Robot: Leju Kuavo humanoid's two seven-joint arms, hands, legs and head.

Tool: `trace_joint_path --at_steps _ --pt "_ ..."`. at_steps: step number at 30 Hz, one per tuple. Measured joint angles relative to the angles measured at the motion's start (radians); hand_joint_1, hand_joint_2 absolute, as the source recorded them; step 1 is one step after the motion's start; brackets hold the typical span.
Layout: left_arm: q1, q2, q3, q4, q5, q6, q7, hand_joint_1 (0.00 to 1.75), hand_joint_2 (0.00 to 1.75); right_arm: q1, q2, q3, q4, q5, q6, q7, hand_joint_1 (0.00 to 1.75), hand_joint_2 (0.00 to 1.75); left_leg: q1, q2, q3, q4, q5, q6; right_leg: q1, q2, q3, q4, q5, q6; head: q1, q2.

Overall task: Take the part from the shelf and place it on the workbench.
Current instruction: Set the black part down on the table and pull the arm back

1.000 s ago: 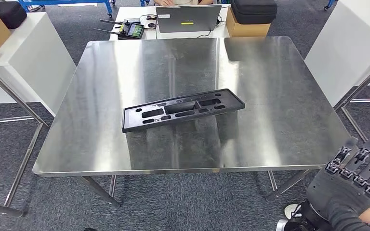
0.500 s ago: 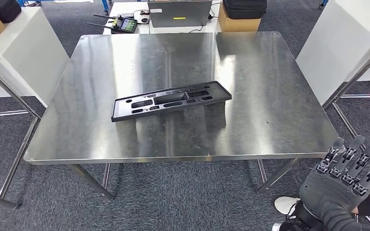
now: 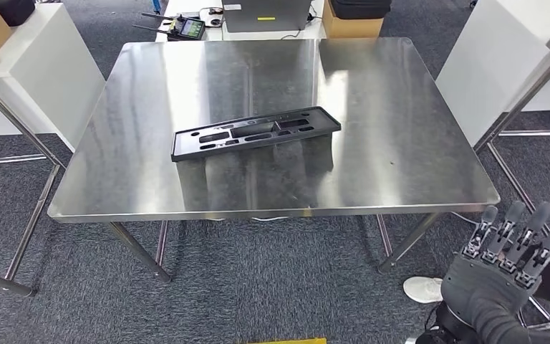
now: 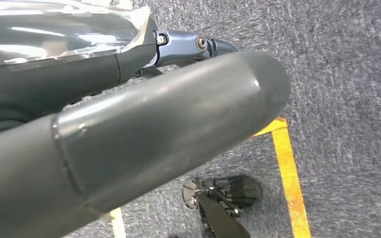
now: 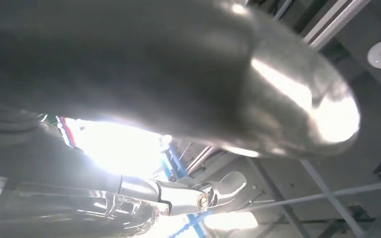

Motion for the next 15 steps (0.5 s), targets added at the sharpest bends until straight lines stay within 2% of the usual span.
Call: trace_joint_path --at_steps 1,2,3,4,5,7,8,9,10,11,12,13,14,15 --pt "0.0 0.0 0.001 0.0 0.0 0.0 -0.001 0.0 0.0 0.0 0.0 0.0 0.001 0.002 -0.002 0.001 0.0 0.0 0.0 -0.001 -0.002 0.0 0.007 -0.006 0.005 0.003 -0.006 0.002 0.004 -0.009 -0.001 0.0" --pt "0.001 0.0 0.001 0.0 0.0 0.0 -0.001 0.0 0.0 0.0 0.0 0.0 0.002 0.004 -0.004 0.003 0.0 0.0 0.002 -0.003 -0.005 0.003 0.008 -0.012 -0.001 0.002 -0.016 0.002 0.01 -0.019 -0.002 0.0" --pt "0.002 0.0 0.001 0.001 0.0 0.0 -0.002 0.0 0.0 -0.001 0.001 0.0 0.004 0.007 -0.006 0.006 0.0 0.0 0.005 -0.004 -0.012 0.011 -0.004 -0.016 -0.005 0.0 -0.023 0.003 0.017 -0.03 -0.003 0.0" --pt "0.003 -0.001 0.002 0.001 0.0 0.0 -0.002 0.0 0.0 -0.001 0.001 0.001 0.005 0.011 -0.008 0.008 0.0 0.0 0.008 -0.006 -0.022 0.034 -0.034 -0.02 -0.009 -0.003 -0.032 0.002 0.026 -0.044 -0.004 0.0" --pt "0.004 -0.001 0.002 0.001 0.001 0.0 -0.002 0.0 0.0 -0.001 0.001 0.001 0.007 0.017 -0.01 0.01 0.0 0.0 0.011 -0.008 -0.036 0.078 -0.083 -0.024 -0.012 -0.005 -0.043 0.002 0.037 -0.056 -0.006 0.0" --pt "0.004 -0.001 0.004 0.001 0.002 0.0 -0.003 0.0 0.0 -0.002 0.002 0.002 0.01 0.027 -0.015 0.011 0.0 0.0 0.013 -0.011 -0.068 0.206 -0.186 -0.03 -0.006 -0.008 -0.066 0.003 0.059 -0.068 -0.007 0.0" --pt "0.004 -0.001 0.005 0.001 0.002 0.0 -0.004 0.0 0.0 -0.002 0.002 0.002 0.013 0.031 -0.019 0.011 0.0 0.0 0.013 -0.011 -0.076 0.265 -0.212 -0.033 -0.004 -0.009 -0.078 0.004 0.07 -0.067 -0.007 0.0" --pt "0.004 -0.001 0.007 0.001 0.002 0.0 -0.004 0.0 0.0 -0.002 0.002 0.002 0.015 0.034 -0.023 0.011 0.0 0.0 0.014 -0.011 -0.072 0.297 -0.214 -0.035 -0.003 -0.009 -0.09 0.005 0.081 -0.065 -0.007 0.0" --pt "0.004 -0.001 0.008 0.001 0.002 0.0 -0.003 0.0 0.0 -0.003 0.002 0.002 0.018 0.035 -0.027 0.013 0.0 0.0 0.015 -0.011 -0.05 0.295 -0.196 -0.035 -0.003 -0.009 -0.102 0.007 0.09 -0.062 -0.007 0.0" --pt "0.004 -0.001 0.009 0.001 0.002 0.0 -0.003 0.0 0.0 -0.004 0.002 0.001 0.022 0.036 -0.032 0.015 0.0 0.0 0.017 -0.011 -0.01 0.255 -0.169 -0.035 -0.004 -0.009 -0.114 0.008 0.098 -0.057 -0.007 0.0" --pt "0.004 -0.001 0.011 0.001 0.002 0.001 -0.003 0.0 0.0 -0.007 0.002 0.001 0.025 0.036 -0.037 0.017 0.0 0.0 0.02 -0.012 0.044 0.187 -0.148 -0.034 -0.004 -0.009 -0.122 0.011 0.105 -0.052 -0.007 0.0" --pt "0.003 -0.001 0.013 0.001 0.002 0.002 -0.002 0.0 0.0 -0.011 0.002 0.001 0.027 0.035 -0.041 0.019 0.0 0.0 0.02 -0.014 0.099 0.111 -0.139 -0.033 -0.002 -0.009 -0.129 0.014 0.111 -0.046 -0.008 0.0" --pt "0.002 -0.001 0.015 0.001 0.002 0.003 -0.001 0.0 0.0 -0.017 0.002 0.002 0.03 0.033 -0.046 0.022 0.0 0.0 0.02 -0.017 0.14 0.049 -0.139 -0.03 0.0 -0.009 -0.135 0.017 0.117 -0.038 -0.007 0.0" --pt "0.001 -0.001 0.017 0.001 0.002 0.004 0.0 0.0 0.0 -0.025 0.001 0.002 0.033 0.031 -0.049 0.026 0.0 0.0 0.018 -0.019 0.161 0.011 -0.145 -0.028 0.002 -0.009 -0.139 0.02 0.124 -0.03 -0.007 0.0"
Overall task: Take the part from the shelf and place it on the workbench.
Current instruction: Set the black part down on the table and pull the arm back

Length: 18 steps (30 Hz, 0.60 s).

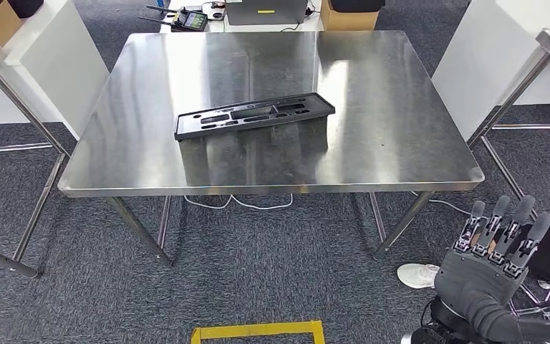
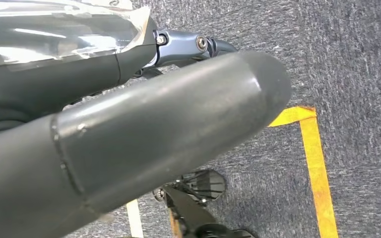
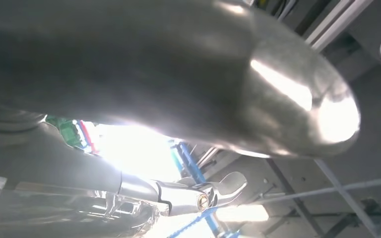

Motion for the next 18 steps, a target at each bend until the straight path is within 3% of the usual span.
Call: trace_joint_path --at_steps 3,5,7,8,9,10,11,12,14,15,17,18 --pt "0.0 -0.001 0.005 0.0 0.0 0.002 0.002 0.0 0.0 -0.013 -0.001 0.001 0.01 -0.01 -0.009 0.006 0.0 0.0 -0.01 0.002 -0.017 -0.018 0.011 0.024 0.004 0.0 -0.015 0.005 0.013 0.023 0.001 0.0" --pt "0.0 -0.003 0.008 0.0 0.0 0.004 0.003 0.0 0.0 -0.016 -0.002 0.001 0.018 -0.018 -0.014 0.008 0.0 0.0 -0.013 0.008 -0.043 -0.022 0.035 0.048 0.005 0.001 -0.043 0.059 -0.041 0.017 0.006 0.0" --pt "-0.001 -0.004 0.009 0.0 0.0 0.006 0.002 0.0 0.0 -0.018 -0.005 0.001 0.026 -0.022 -0.018 0.012 0.0 0.0 -0.018 0.013 -0.072 -0.022 0.057 0.059 0.003 0.001 -0.078 0.177 -0.131 0.002 0.012 0.0" --pt "0.0 -0.004 0.009 0.0 0.0 0.007 0.002 0.0 0.0 -0.019 -0.006 0.001 0.03 -0.023 -0.021 0.014 0.0 0.0 -0.021 0.015 -0.086 -0.021 0.068 0.061 0.004 0.001 -0.088 0.238 -0.16 0.001 0.013 0.0" --pt "0.0 -0.004 0.01 0.0 0.0 0.008 0.002 0.0 0.0 -0.02 -0.008 0.001 0.034 -0.024 -0.025 0.017 0.0 0.0 -0.023 0.017 -0.1 -0.02 0.079 0.062 0.005 0.001 -0.087 0.279 -0.168 0.005 0.014 0.0" --pt "0.0 -0.004 0.011 0.0 0.0 0.008 0.002 0.0 0.0 -0.021 -0.01 0.001 0.038 -0.023 -0.03 0.02 0.0 0.0 -0.026 0.018 -0.113 -0.02 0.091 0.063 0.006 0.001 -0.07 0.288 -0.157 0.013 0.015 0.0" --pt "0.0 -0.004 0.012 0.0 -0.001 0.008 0.002 0.0 0.0 -0.023 -0.011 0.002 0.042 -0.022 -0.036 0.023 0.0 0.0 -0.029 0.019 -0.126 -0.019 0.102 0.062 0.008 0.001 -0.035 0.261 -0.133 0.021 0.015 0.0" --pt "0.0 -0.004 0.013 0.0 -0.003 0.009 0.002 0.0 0.0 -0.025 -0.012 0.003 0.046 -0.02 -0.044 0.025 0.0 0.0 -0.032 0.019 -0.136 -0.018 0.113 0.061 0.011 0.001 0.015 0.201 -0.111 0.024 0.015 0.0" --pt "0.0 -0.005 0.014 0.0 -0.007 0.011 0.002 0.0 0.0 -0.033 -0.015 0.006 0.05 -0.015 -0.057 0.032 0.0 0.0 -0.038 0.02 -0.154 -0.016 0.134 0.055 0.019 0.001 0.121 0.047 -0.104 0.013 0.014 0.0" --pt "0.0 -0.005 0.014 0.0 -0.01 0.014 0.002 0.0 0.0 -0.036 -0.017 0.009 0.052 -0.013 -0.064 0.035 0.0 0.0 -0.038 0.021 -0.16 -0.016 0.144 0.051 0.024 0.001 0.151 -0.008 -0.112 0.006 0.014 0.0" --pt "0.0 -0.005 0.014 0.0 -0.011 0.017 0.003 0.0 0.0 -0.039 -0.021 0.014 0.056 -0.01 -0.072 0.039 0.0 0.0 -0.036 0.022 -0.17 -0.018 0.166 0.04 0.033 0.001 0.155 -0.041 -0.117 -0.006 0.013 0.0" --pt "0.0 -0.004 0.015 0.0 -0.012 0.019 0.003 0.0 0.0 -0.04 -0.023 0.016 0.06 -0.009 -0.075 0.04 0.0 0.0 -0.034 0.02 -0.177 -0.016 0.168 0.033 0.029 -0.001 0.147 -0.04 -0.109 -0.014 0.013 0.0"
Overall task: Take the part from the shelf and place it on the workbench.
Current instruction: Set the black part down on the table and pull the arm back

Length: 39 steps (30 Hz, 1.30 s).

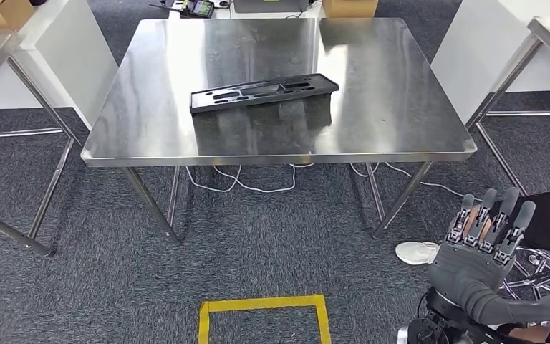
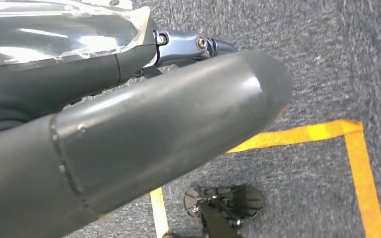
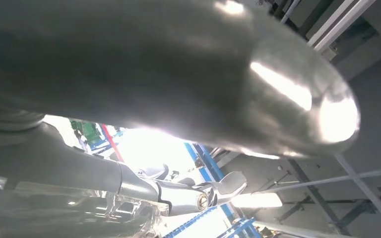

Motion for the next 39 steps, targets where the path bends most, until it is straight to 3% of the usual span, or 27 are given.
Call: trace_joint_path --at_steps 1,3,5,6,7,8,10,12,15,16,18,20,21,22,23,25,26,28,29,31,32,34,35,36,37,38,39 --pt "0.0 0.001 0.0 0.0 0.0 0.001 0.0 0.0 0.0 -0.001 -0.002 0.003 0.003 0.0 -0.003 0.0 0.0 0.0 0.003 -0.003 -0.007 0.009 -0.013 -0.007 -0.005 -0.002 -0.011 -0.001 0.01 -0.012 -0.001 0.0" --pt "0.001 0.002 0.001 0.0 -0.001 0.002 0.0 0.0 0.0 -0.004 -0.003 0.007 0.01 0.0 -0.008 0.002 0.0 0.0 0.011 -0.009 -0.026 0.074 -0.089 -0.019 -0.016 -0.007 -0.031 -0.003 0.033 -0.032 -0.005 0.0" --pt "0.001 0.002 0.001 0.0 -0.001 0.001 -0.001 0.0 0.0 -0.006 -0.003 0.009 0.016 0.001 -0.011 0.002 0.0 0.0 0.02 -0.011 -0.05 0.192 -0.172 -0.033 -0.012 -0.01 -0.058 0.005 0.053 -0.038 -0.008 0.0" --pt "0.001 0.002 0.001 0.0 -0.002 0.001 -0.002 0.0 0.0 -0.006 -0.003 0.01 0.019 0.002 -0.011 0.002 0.0 0.0 0.024 -0.011 -0.054 0.238 -0.185 -0.04 -0.011 -0.011 -0.076 0.011 0.063 -0.037 -0.008 0.0" --pt "0.001 0.003 0.001 0.0 -0.004 0.001 -0.003 0.0 0.0 -0.006 -0.003 0.011 0.022 0.002 -0.011 0.002 0.0 0.0 0.028 -0.011 -0.044 0.257 -0.177 -0.045 -0.012 -0.011 -0.093 0.02 0.072 -0.035 -0.008 0.0" --pt "0.001 0.003 0.001 0.0 -0.005 0.001 -0.003 0.0 0.0 -0.006 -0.004 0.012 0.024 0.002 -0.011 0.002 0.0 0.0 0.033 -0.011 -0.017 0.24 -0.153 -0.05 -0.014 -0.011 -0.113 0.031 0.079 -0.031 -0.008 0.0" --pt "-0.002 0.003 0.001 -0.001 -0.008 0.001 -0.004 0.0 0.0 -0.006 -0.004 0.015 0.027 0.002 -0.011 0.002 0.0 0.0 0.039 -0.014 0.063 0.131 -0.135 -0.057 -0.017 -0.01 -0.151 0.054 0.092 -0.018 -0.009 0.0" --pt "-0.005 0.003 0.001 -0.001 -0.009 0.001 -0.005 0.0 0.0 -0.008 -0.005 0.018 0.027 0.003 -0.013 0.002 0.0 0.0 0.034 -0.022 0.108 0.051 -0.149 -0.046 -0.015 -0.01 -0.172 0.065 0.105 -0.003 -0.007 0.0" --pt "-0.006 0.004 0.002 -0.001 -0.01 0.001 -0.006 0.0 0.0 -0.01 -0.008 0.022 0.028 0.007 -0.021 -0.001 0.0 0.0 0.025 -0.023 0.096 0.036 -0.134 -0.012 -0.012 -0.009 -0.183 0.064 0.124 0.017 -0.003 0.0" --pt "-0.006 0.004 0.002 -0.001 -0.01 0.001 -0.006 0.0 0.0 -0.01 -0.01 0.023 0.028 0.007 -0.025 -0.002 0.0 0.0 0.024 -0.02 0.088 0.033 -0.122 0.0 -0.013 -0.008 -0.194 0.073 0.115 0.019 -0.004 0.0" --pt "-0.009 0.004 0.003 -0.001 -0.01 0.002 -0.006 0.0 0.0 -0.009 -0.014 0.024 0.029 0.009 -0.029 -0.004 0.0 0.0 0.025 -0.012 0.063 0.026 -0.095 0.018 -0.013 -0.005 -0.23 0.142 0.047 0.01 -0.001 0.0" --pt "-0.01 0.004 0.007 -0.001 -0.01 0.003 -0.006 0.0 0.0 -0.007 -0.018 0.026 0.031 0.011 -0.031 -0.004 0.0 0.0 0.023 -0.009 0.032 0.027 -0.071 0.023 -0.016 -0.003 -0.265 0.265 -0.04 0.001 0.002 0.0" --pt "-0.01 0.005 0.01 -0.001 -0.01 0.003 -0.006 0.0 0.0 -0.006 -0.02 0.027 0.033 0.011 -0.031 -0.004 0.0 0.0 0.022 -0.007 0.015 0.027 -0.059 0.022 -0.017 -0.003 -0.269 0.317 -0.061 0.005 0.003 0.0" --pt "-0.009 0.005 0.012 -0.001 -0.01 0.004 -0.006 0.0 0.0 -0.005 -0.021 0.027 0.035 0.012 -0.031 -0.004 0.0 0.0 0.022 -0.006 -0.001 0.028 -0.047 0.021 -0.018 -0.003 -0.259 0.344 -0.063 0.013 0.003 0.0" --pt "-0.009 0.004 0.014 -0.001 -0.01 0.004 -0.006 0.0 0.0 -0.005 -0.022 0.028 0.036 0.012 -0.031 -0.004 0.0 0.0 0.022 -0.005 -0.016 0.029 -0.035 0.018 -0.018 -0.003 -0.23 0.335 -0.048 0.024 0.004 0.0" --pt "-0.008 0.004 0.016 -0.001 -0.01 0.004 -0.006 0.0 0.0 -0.005 -0.022 0.03 0.038 0.012 -0.032 -0.004 0.0 0.0 0.022 -0.005 -0.04 0.03 -0.014 0.011 -0.02 -0.003 -0.127 0.221 -0.017 0.036 0.004 0.0" --pt "-0.008 0.004 0.016 -0.001 -0.01 0.004 -0.007 0.0 0.0 -0.006 -0.022 0.032 0.038 0.012 -0.032 -0.004 0.0 0.0 0.021 -0.005 -0.048 0.03 -0.005 0.006 -0.017 -0.002 -0.067 0.139 -0.019 0.034 0.004 0.0" --pt "-0.008 0.004 0.017 -0.001 -0.01 0.004 -0.007 0.0 0.0 -0.006 -0.023 0.035 0.039 0.012 -0.031 -0.004 0.0 0.0 0.019 -0.004 -0.052 0.027 0.015 -0.006 -0.009 0.0 -0.006 0.037 -0.037 0.022 0.003 0.0" --pt "-0.008 0.004 0.017 -0.001 -0.01 0.004 -0.007 0.0 0.0 -0.006 -0.023 0.035 0.039 0.012 -0.031 -0.005 0.0 0.0 0.018 -0.004 -0.052 0.024 0.025 -0.011 -0.004 0.001 -0.001 0.021 -0.038 0.016 0.002 0.0" --pt "-0.005 0.005 0.018 -0.001 -0.009 0.005 -0.007 0.0 0.0 -0.006 -0.024 0.035 0.041 0.012 -0.033 -0.005 0.0 0.0 0.02 -0.006 -0.057 0.024 0.026 -0.021 -0.013 0.0 -0.016 0.021 -0.023 0.0 0.001 0.0" --pt "-0.003 0.005 0.018 -0.001 -0.01 0.005 -0.007 0.0 0.0 -0.006 -0.024 0.036 0.042 0.012 -0.034 -0.004 0.0 0.0 0.022 -0.008 -0.064 0.043 -0.003 -0.026 -0.018 -0.002 -0.023 0.021 -0.012 -0.013 -0.001 0.0" --pt "0.0 0.005 0.018 -0.001 -0.01 0.005 -0.007 0.0 0.0 -0.006 -0.023 0.037 0.043 0.012 -0.04 -0.004 0.0 0.0 0.025 -0.011 -0.089 0.144 -0.108 -0.035 -0.022 -0.006 -0.04 0.022 0.011 -0.031 -0.003 0.0" --pt "0.001 0.005 0.018 -0.001 -0.011 0.005 -0.007 0.0 0.0 -0.006 -0.023 0.037 0.044 0.012 -0.043 -0.004 0.0 0.0 0.026 -0.011 -0.101 0.213 -0.158 -0.039 -0.02 -0.007 -0.051 0.023 0.021 -0.036 -0.004 0.0" --pt "0.001 0.005 0.018 -0.001 -0.012 0.005 -0.007 0.0 0.0 -0.006 -0.023 0.037 0.044 0.012 -0.045 -0.004 0.0 0.0 0.027 -0.011 -0.107 0.272 -0.186 -0.042 -0.018 -0.008 -0.063 0.025 0.031 -0.037 -0.004 0.0" --pt "0.001 0.005 0.018 -0.001 -0.013 0.005 -0.007 0.0 0.0 -0.006 -0.023 0.037 0.045 0.012 -0.047 -0.004 0.0 0.0 0.028 -0.011 -0.102 0.307 -0.191 -0.044 -0.017 -0.008 -0.076 0.028 0.039 -0.035 -0.004 0.0" --pt "0.001 0.005 0.018 -0.001 -0.014 0.005 -0.007 0.0 0.0 -0.006 -0.023 0.037 0.046 0.012 -0.048 -0.004 0.0 0.0 0.029 -0.011 -0.079 0.306 -0.176 -0.044 -0.016 -0.008 -0.089 0.032 0.046 -0.033 -0.004 0.0" --pt "0.001 0.005 0.018 -0.001 -0.014 0.005 -0.007 0.0 0.0 -0.006 -0.023 0.037 0.046 0.012 -0.048 -0.004 0.0 0.0 0.03 -0.011 -0.039 0.269 -0.154 -0.043 -0.017 -0.008 -0.101 0.037 0.052 -0.03 -0.004 0.0"
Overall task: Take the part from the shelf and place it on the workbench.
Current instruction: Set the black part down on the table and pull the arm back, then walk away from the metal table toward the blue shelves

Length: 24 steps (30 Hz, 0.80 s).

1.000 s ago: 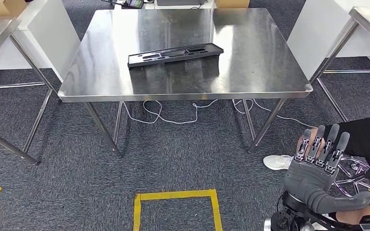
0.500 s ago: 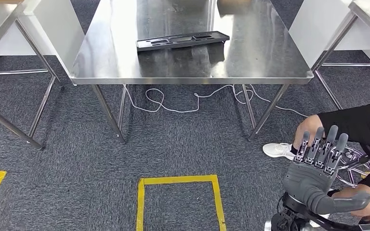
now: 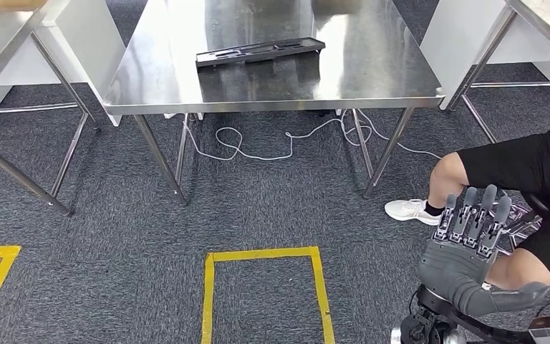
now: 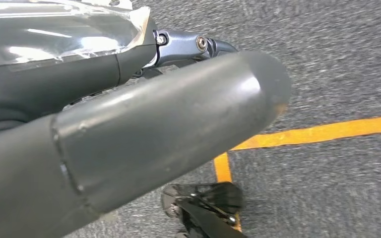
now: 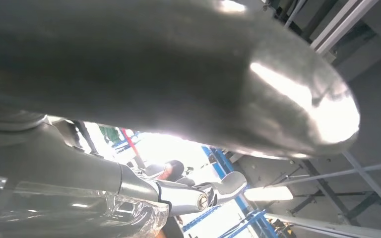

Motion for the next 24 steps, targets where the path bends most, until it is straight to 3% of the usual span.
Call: trace_joint_path --at_steps 1,3,5,7,8,10,12,13,14,15,17,19,20,22,23,24 --pt "-0.001 0.0 0.0 0.0 0.0 0.0 0.0 0.0 0.0 0.0 0.0 0.0 0.0 0.0 0.0 0.0 0.0 0.0 0.001 -0.001 0.052 -0.065 0.014 0.002 0.0 0.0 -0.011 0.006 0.005 0.004 0.0 0.0" --pt "-0.004 0.0 0.0 0.0 -0.001 0.0 0.0 0.0 0.0 -0.001 0.0 -0.001 0.0 0.0 0.0 0.0 0.0 0.0 -0.001 -0.004 0.142 -0.192 0.013 0.008 0.003 0.0 -0.027 0.017 0.014 0.016 0.0 0.0" --pt "-0.006 0.0 0.0 0.0 -0.002 0.0 0.0 0.0 0.0 -0.003 0.0 -0.001 0.0 0.0 0.0 0.0 0.0 0.0 -0.008 -0.006 0.167 -0.24 0.0 0.015 0.005 -0.002 -0.035 0.02 0.026 0.031 0.001 0.0" --pt "-0.006 0.0 0.0 0.0 -0.003 0.0 0.0 0.0 0.0 -0.004 0.0 -0.001 0.0 0.0 -0.001 0.0 0.0 0.0 -0.01 -0.004 0.156 -0.25 0.014 0.032 0.006 -0.002 -0.047 0.023 0.033 0.045 0.001 0.0" --pt "-0.007 -0.001 0.0 0.0 -0.004 0.0 0.0 0.0 0.0 -0.004 -0.001 -0.001 0.0 0.0 -0.002 0.0 0.0 0.0 -0.009 -0.001 0.147 -0.255 0.025 0.045 0.007 -0.001 -0.059 0.038 0.017 0.045 0.002 0.0" --pt "-0.011 -0.002 0.0 0.0 -0.005 -0.001 0.001 0.0 0.0 -0.004 -0.002 -0.002 0.0 0.0 -0.003 0.0 0.0 0.0 -0.008 0.004 0.122 -0.261 0.051 0.063 0.006 0.003 -0.091 0.118 -0.059 0.037 0.006 0.0" --pt "-0.013 -0.002 -0.001 0.0 -0.007 -0.001 0.003 0.0 0.0 -0.004 -0.002 -0.002 0.0 0.002 -0.006 0.001 0.0 0.0 -0.009 0.007 0.091 -0.261 0.076 0.067 0.003 0.004 -0.118 0.239 -0.135 0.034 0.01 0.0" --pt "-0.013 -0.002 -0.001 0.0 -0.008 -0.001 0.004 0.0 0.0 -0.004 -0.002 -0.002 0.0 0.003 -0.009 0.003 0.0 0.0 -0.009 0.008 0.075 -0.26 0.088 0.066 0.002 0.005 -0.119 0.284 -0.148 0.04 0.011 0.0" --pt "-0.014 -0.002 -0.001 0.0 -0.009 -0.001 0.005 0.0 0.0 -0.005 -0.002 -0.002 0.0 0.004 -0.011 0.004 0.0 0.0 -0.01 0.009 0.058 -0.26 0.101 0.065 0.001 0.005 -0.106 0.299 -0.138 0.051 0.011 0.0" --pt "-0.014 -0.002 -0.001 0.0 -0.01 -0.001 0.006 0.0 0.0 -0.005 -0.002 -0.002 0.0 0.006 -0.012 0.007 0.0 0.0 -0.01 0.01 0.041 -0.26 0.115 0.062 0.0 0.005 -0.078 0.282 -0.115 0.063 0.011 0.0" --pt "-0.015 -0.003 0.0 0.0 -0.01 -0.001 0.006 0.0 0.0 -0.008 -0.002 -0.002 0.0 0.01 -0.013 0.012 0.0 0.0 -0.011 0.01 0.013 -0.258 0.142 0.054 -0.002 0.005 0.029 0.157 -0.079 0.073 0.012 0.0" --pt "-0.016 -0.004 0.0 0.0 -0.01 -0.001 0.006 0.0 0.0 -0.014 -0.002 -0.001 0.0 0.013 -0.013 0.017 0.0 0.0 -0.014 0.009 0.0 -0.258 0.167 0.043 0.004 0.007 0.127 0.008 -0.094 0.06 0.011 0.0" --pt "-0.016 -0.004 0.0 0.0 -0.011 -0.001 0.006 0.0 0.0 -0.016 -0.001 -0.001 0.001 0.014 -0.013 0.019 0.0 0.0 -0.015 0.009 -0.003 -0.261 0.179 0.038 0.009 0.008 0.149 -0.032 -0.104 0.052 0.009 0.0" --pt "-0.013 -0.004 0.0 0.0 -0.013 0.0 0.006 0.0 0.0 -0.016 -0.001 0.0 0.004 0.018 -0.013 0.022 0.0 0.0 -0.013 0.008 -0.008 -0.266 0.197 0.027 0.005 0.008 0.136 -0.041 -0.094 0.035 0.005 0.0" --pt "-0.011 -0.003 0.001 0.0 -0.013 0.0 0.006 0.0 0.0 -0.016 -0.001 0.002 0.006 0.02 -0.013 0.023 0.0 0.0 -0.011 0.007 -0.015 -0.257 0.18 0.023 0.0 0.007 0.126 -0.039 -0.084 0.025 0.003 0.0" --pt "-0.008 -0.003 0.001 0.0 -0.014 0.001 0.007 0.0 0.0 -0.016 0.0 0.004 0.008 0.021 -0.013 0.023 0.0 0.0 -0.009 0.006 -0.023 -0.232 0.141 0.018 -0.006 0.005 0.114 -0.039 -0.072 0.014 0.001 0.0"
